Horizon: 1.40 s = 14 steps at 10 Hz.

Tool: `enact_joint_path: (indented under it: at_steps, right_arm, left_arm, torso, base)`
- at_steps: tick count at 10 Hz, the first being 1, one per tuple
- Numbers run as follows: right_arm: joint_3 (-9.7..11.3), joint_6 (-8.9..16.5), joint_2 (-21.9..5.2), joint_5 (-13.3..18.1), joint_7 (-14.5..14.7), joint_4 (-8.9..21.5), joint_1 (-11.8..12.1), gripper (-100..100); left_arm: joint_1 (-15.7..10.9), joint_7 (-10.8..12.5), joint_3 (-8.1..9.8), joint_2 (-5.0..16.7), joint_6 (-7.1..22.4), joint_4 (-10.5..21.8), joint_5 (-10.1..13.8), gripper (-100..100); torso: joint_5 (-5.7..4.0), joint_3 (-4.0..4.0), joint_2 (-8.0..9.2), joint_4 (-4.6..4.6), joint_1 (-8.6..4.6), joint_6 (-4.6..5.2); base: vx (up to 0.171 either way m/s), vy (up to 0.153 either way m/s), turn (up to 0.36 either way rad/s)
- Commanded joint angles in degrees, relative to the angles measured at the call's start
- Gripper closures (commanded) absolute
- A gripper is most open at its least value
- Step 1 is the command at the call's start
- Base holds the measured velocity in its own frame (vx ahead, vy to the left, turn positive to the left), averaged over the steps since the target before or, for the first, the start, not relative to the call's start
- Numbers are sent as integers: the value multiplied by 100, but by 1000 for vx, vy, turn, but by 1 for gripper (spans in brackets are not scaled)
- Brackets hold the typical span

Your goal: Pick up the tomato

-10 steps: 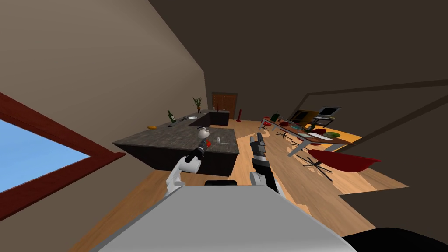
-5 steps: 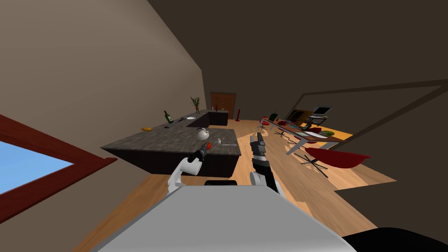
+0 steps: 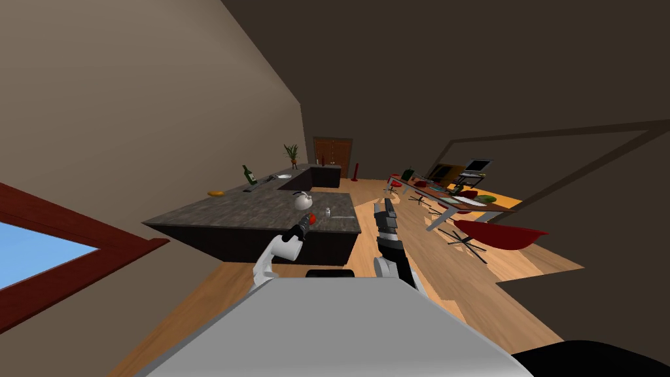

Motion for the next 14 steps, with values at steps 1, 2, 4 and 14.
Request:
enact_joint_path:
  at_steps: [1, 2, 4, 14]
  right_arm:
    - [0, 0, 0, 0, 0, 0, 0, 0]
    - [0, 0, 0, 0, 0, 0, 0, 0]
    - [0, 0, 0, 0, 0, 0, 0, 0]
    - [0, 0, 0, 0, 0, 0, 0, 0]
  left_arm:
    - [-117, -15, 63, -38, -78, 192, 9, -100]
    - [-180, -24, 100, -59, -121, 298, 15, -100]
    - [-136, -19, 77, -48, -101, 236, 8, 100]
    - [39, 6, -32, 9, 24, -64, -13, 0]
  torso:
    - [0, 0, 0, 0, 0, 0]
    - [0, 0, -1, 0, 0, 0]
    - [0, 1, 1, 0, 0, -1]
    - [-2, 9, 12, 7, -1, 1]
  base:
    - [7, 0, -29]
    - [7, 0, -31]
    - [0, 0, 0]
    - [-2, 0, 12]
